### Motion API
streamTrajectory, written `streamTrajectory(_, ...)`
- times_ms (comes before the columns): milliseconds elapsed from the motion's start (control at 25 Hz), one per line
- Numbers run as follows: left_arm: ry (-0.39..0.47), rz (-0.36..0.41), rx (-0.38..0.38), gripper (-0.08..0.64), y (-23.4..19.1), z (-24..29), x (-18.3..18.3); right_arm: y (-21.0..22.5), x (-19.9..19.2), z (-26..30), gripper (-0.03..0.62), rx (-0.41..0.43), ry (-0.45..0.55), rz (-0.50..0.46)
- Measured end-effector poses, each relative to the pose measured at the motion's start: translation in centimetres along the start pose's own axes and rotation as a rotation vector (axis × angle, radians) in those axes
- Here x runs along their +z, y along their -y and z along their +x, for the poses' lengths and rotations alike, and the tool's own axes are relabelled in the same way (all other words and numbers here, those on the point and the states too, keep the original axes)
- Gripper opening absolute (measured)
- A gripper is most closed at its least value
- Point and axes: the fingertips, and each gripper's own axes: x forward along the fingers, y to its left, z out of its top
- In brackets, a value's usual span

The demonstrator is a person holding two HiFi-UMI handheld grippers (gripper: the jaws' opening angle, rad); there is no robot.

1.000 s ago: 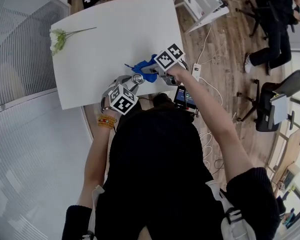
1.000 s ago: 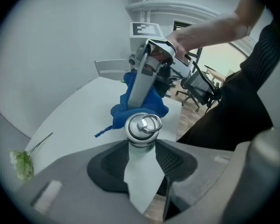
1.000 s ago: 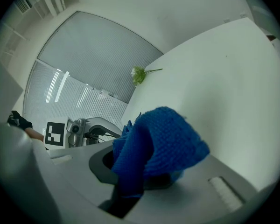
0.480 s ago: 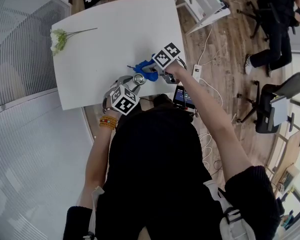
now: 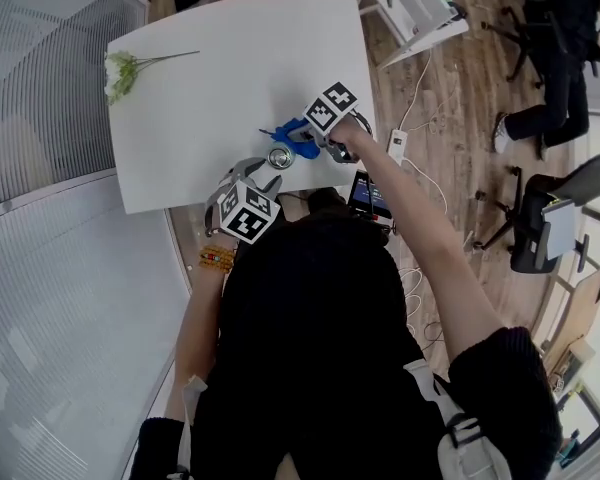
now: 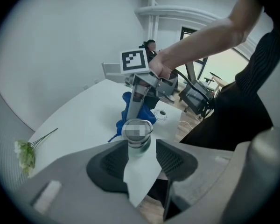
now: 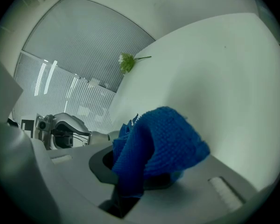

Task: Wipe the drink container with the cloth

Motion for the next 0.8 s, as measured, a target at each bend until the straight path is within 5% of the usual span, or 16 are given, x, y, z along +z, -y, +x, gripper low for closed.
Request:
streamTrajectory(360,0.006,-0.088,0.074,0.267,-0.1,-0.1,1.5,2.0,-0.6,1.5,0.081,-0.034,-0.051,0.016)
streamTrajectory(800,-0.022,-0.135,0.096,0.273,-0.9,1.4,2.1,4.0,-1.8,2.9,0.080,-0.152,-0.097,0.022)
